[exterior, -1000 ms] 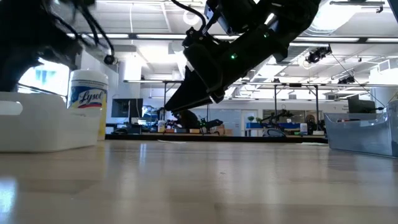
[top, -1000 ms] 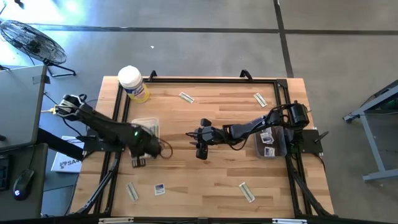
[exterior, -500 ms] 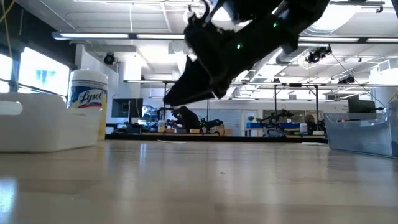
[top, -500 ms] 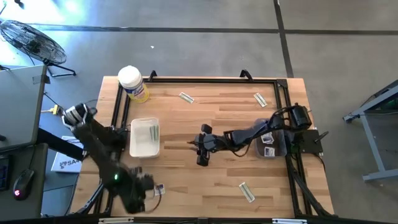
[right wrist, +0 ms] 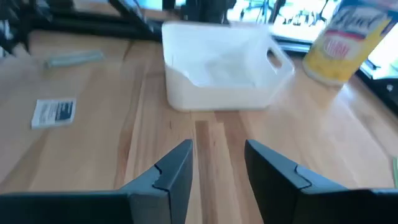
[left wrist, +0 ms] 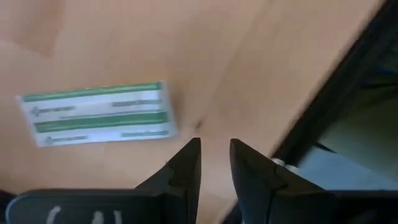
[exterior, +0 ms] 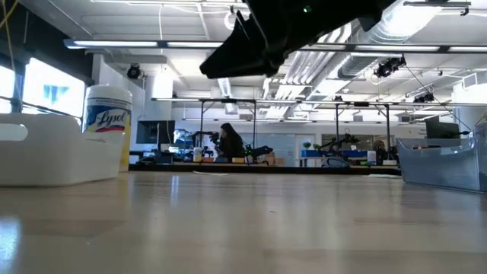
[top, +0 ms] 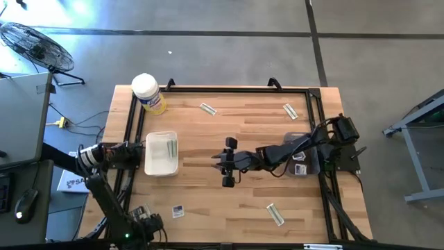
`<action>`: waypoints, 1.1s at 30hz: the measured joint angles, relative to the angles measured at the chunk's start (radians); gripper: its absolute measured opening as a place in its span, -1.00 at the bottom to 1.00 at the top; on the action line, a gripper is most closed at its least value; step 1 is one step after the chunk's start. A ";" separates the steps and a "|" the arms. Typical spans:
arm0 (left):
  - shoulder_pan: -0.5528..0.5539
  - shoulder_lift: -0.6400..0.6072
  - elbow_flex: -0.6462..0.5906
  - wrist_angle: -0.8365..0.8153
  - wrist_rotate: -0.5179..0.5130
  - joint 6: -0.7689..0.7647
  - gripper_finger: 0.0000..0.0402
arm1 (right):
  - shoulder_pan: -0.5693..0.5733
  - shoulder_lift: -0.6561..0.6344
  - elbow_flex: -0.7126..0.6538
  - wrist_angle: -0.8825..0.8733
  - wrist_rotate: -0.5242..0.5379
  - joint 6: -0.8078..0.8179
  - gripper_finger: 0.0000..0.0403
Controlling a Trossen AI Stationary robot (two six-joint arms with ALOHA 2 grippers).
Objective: Pick & Place First Aid Supplies
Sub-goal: Put the green bandage into the white bin
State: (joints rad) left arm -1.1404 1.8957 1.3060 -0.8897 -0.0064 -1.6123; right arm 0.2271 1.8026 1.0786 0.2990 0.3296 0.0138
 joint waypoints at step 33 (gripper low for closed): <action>-0.112 -0.011 -0.166 0.065 -0.233 -0.013 -0.67 | -0.030 -0.013 0.000 0.020 -0.052 0.033 -0.30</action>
State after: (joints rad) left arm -1.2520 1.8847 1.1397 -0.8248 -0.2392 -1.6249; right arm 0.1974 1.7901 1.0786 0.3189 0.2779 0.0471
